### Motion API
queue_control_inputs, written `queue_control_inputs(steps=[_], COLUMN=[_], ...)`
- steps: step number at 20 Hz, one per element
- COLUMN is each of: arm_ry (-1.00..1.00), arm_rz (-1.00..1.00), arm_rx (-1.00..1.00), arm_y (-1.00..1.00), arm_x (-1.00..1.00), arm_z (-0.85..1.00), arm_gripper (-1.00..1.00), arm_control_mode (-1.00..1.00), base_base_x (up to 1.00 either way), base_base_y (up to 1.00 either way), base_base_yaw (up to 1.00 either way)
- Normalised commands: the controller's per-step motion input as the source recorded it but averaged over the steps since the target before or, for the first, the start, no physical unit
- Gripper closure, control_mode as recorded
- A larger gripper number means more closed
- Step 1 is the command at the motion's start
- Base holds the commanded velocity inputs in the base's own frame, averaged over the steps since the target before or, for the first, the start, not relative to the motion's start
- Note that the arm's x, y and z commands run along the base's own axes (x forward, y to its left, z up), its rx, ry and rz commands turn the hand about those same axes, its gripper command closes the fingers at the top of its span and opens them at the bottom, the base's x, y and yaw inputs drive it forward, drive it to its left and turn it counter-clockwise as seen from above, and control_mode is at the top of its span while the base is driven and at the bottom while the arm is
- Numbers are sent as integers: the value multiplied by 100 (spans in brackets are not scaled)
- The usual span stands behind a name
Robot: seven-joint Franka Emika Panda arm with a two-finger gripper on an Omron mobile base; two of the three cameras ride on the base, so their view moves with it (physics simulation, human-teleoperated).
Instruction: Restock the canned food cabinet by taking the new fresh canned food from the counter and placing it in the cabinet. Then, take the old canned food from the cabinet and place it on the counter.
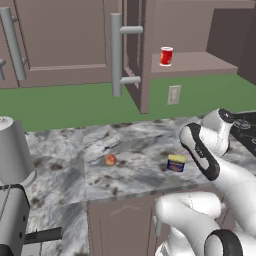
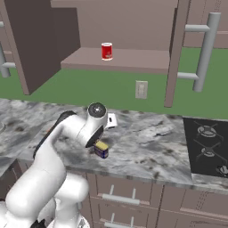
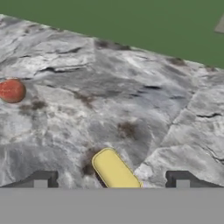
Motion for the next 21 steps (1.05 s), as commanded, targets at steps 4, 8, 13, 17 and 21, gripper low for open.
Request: queue_control_inputs(steps=[4,8,13,17,21], arm_ry=[-10,-22,-17,-35,-19], arm_rz=[0,0,0,-5,0], arm_rx=[-3,-10,-9,-18,-1], arm_y=[6,6,8,-10,-15], arm_x=[-100,-100,-100,-100,-20], arm_z=[60,8,19,9,5], arm_gripper=[-100,-100,-100,-100,-100], arm_control_mode=[-100,-100,-100,-100,-100], base_base_x=[0,0,0,0,0], base_base_y=[0,0,0,0,0], base_base_yaw=[0,0,0,0,0])
